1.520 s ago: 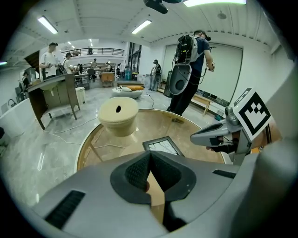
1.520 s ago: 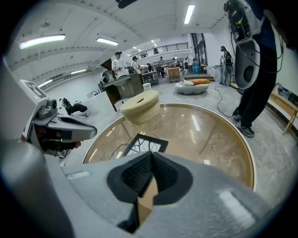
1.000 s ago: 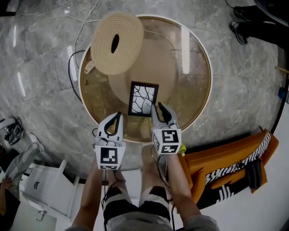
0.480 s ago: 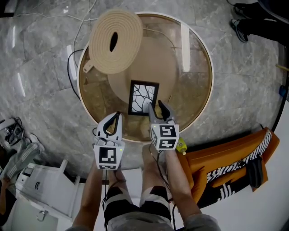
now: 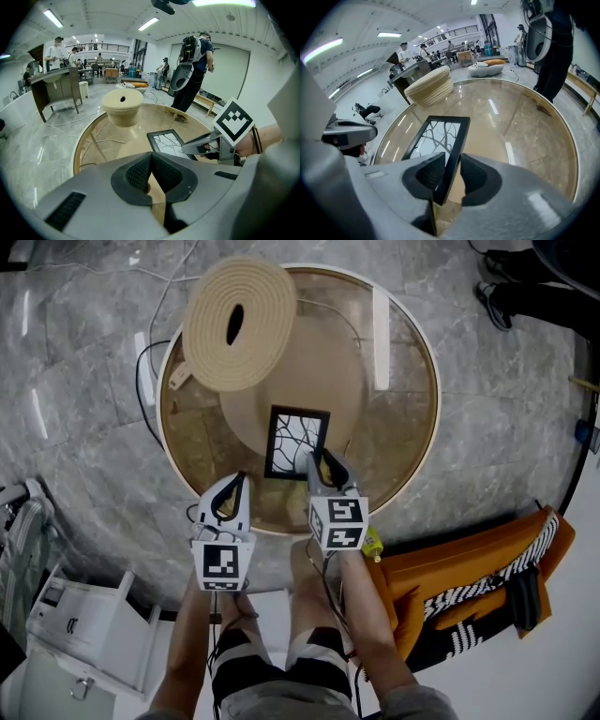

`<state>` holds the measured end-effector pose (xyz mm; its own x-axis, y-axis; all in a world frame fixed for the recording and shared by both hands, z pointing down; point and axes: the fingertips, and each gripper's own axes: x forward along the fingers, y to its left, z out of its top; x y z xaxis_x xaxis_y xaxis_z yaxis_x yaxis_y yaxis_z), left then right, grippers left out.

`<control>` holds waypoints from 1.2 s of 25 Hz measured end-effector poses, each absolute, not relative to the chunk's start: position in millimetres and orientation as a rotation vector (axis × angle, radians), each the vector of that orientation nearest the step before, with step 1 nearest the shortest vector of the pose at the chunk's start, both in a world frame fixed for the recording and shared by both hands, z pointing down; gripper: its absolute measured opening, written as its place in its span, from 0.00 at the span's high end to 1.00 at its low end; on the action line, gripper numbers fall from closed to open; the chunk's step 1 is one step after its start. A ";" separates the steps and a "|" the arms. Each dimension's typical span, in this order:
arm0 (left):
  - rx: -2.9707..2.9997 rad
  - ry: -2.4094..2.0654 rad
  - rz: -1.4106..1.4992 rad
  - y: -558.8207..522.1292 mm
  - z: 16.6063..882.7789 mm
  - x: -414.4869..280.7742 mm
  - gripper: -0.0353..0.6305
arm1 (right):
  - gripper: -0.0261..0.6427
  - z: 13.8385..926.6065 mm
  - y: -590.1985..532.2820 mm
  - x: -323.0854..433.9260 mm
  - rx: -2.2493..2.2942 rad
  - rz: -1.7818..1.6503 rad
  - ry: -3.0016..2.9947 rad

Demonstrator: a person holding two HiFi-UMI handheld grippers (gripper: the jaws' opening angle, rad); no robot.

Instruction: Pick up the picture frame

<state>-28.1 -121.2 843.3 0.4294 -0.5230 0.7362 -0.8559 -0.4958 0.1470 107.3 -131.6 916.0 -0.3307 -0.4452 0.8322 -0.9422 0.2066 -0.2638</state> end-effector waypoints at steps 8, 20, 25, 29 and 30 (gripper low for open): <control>2.157 -1.173 0.861 -116.6 845.4 -27.8 0.92 | 0.86 915.6 -130.4 113.8 1.320 1.060 -1.870; 2.146 -1.218 0.833 -110.1 818.8 -31.7 0.92 | 0.86 886.6 -127.6 115.5 1.337 0.986 -1.903; 2.227 -1.229 0.838 -117.8 796.1 -32.8 0.92 | 0.86 856.4 -134.3 115.6 1.369 0.950 -1.942; 2.260 -1.246 0.816 -127.4 766.5 -31.8 0.92 | 0.86 819.8 -140.9 115.6 1.398 0.916 -1.976; 2.257 -1.257 0.804 -129.3 756.4 -31.0 0.92 | 0.86 808.6 -142.4 116.6 1.409 0.908 -1.985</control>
<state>-31.0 -129.3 756.4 0.4202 -0.6130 0.6690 -0.8643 -0.4950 0.0893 116.6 -142.4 808.6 -0.3100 -0.5879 0.7472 -0.9497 0.2274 -0.2151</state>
